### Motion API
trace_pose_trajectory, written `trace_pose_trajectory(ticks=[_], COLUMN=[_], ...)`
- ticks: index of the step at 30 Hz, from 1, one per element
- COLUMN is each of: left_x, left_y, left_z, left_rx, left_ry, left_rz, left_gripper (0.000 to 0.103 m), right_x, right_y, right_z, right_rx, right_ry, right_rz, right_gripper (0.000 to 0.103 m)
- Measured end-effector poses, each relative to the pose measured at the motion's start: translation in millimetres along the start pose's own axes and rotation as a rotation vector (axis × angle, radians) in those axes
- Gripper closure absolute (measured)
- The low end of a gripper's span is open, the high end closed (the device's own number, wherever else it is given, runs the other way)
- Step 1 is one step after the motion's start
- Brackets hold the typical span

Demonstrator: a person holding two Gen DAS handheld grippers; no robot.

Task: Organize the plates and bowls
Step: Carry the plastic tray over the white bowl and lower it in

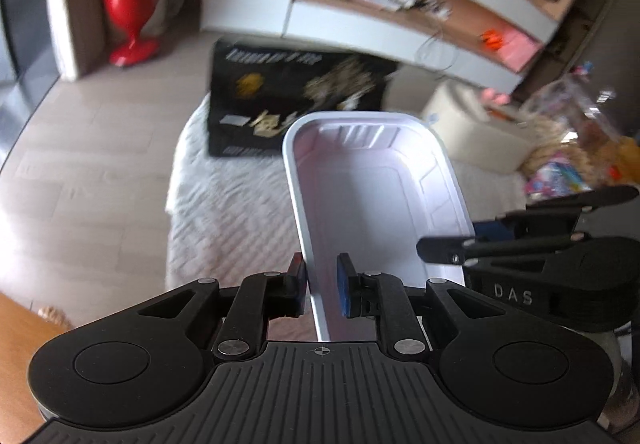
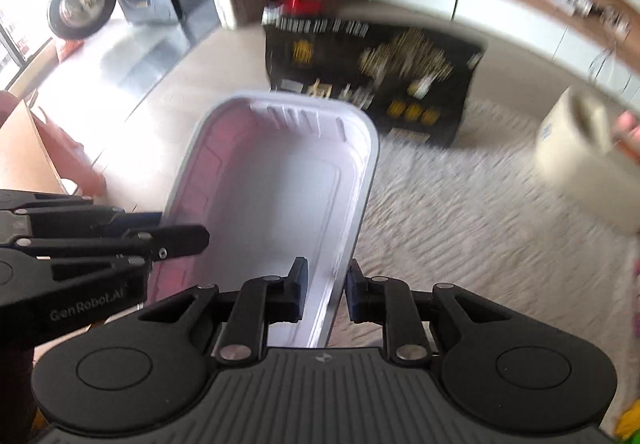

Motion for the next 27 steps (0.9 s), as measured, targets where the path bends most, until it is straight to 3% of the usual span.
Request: trace_pose_trajectory(ticks=[3,7,9,15,20,27], left_x=[5,20,28,52,55,55], left_y=[-33,-73,-91,-124,-121,-110], left_z=[-11,-2,6,27,27,26], left_rx=[0.037,0.135,0.15,0.125,0.14,0.171], left_ry=[-0.075,-0.081,-0.066,-0.006,-0.002,-0.002], left_rz=[0.077,0.149,0.187,0.263,0.232,0.18], left_gripper=[0.083,0.084,0.084,0.085,0.085,0.085], right_x=[13,42,60,100,112,110], right_y=[-16,-48,-65,-102,-105,-106], right_z=[-35,-69,-76,-58,-49,-59], right_rx=[0.021,0.06,0.088,0.091,0.075,0.069], right_ry=[-0.101,-0.218,-0.254,-0.188,-0.147,-0.175], right_rz=[-0.018,-0.012,0.002,0.053,0.062,0.073], right_gripper=[0.081,0.08,0.08,0.079,0.079,0.074])
Point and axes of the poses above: each gripper's, at about its wrist camera, not at the fingertips, and z roughly the way its jaws point, y to its left, x to its underside, the point moved 2 cm from there along z, roughly the way its jaws point, and after that the axes turned 4 degrees about z, right-handed, at the moved point
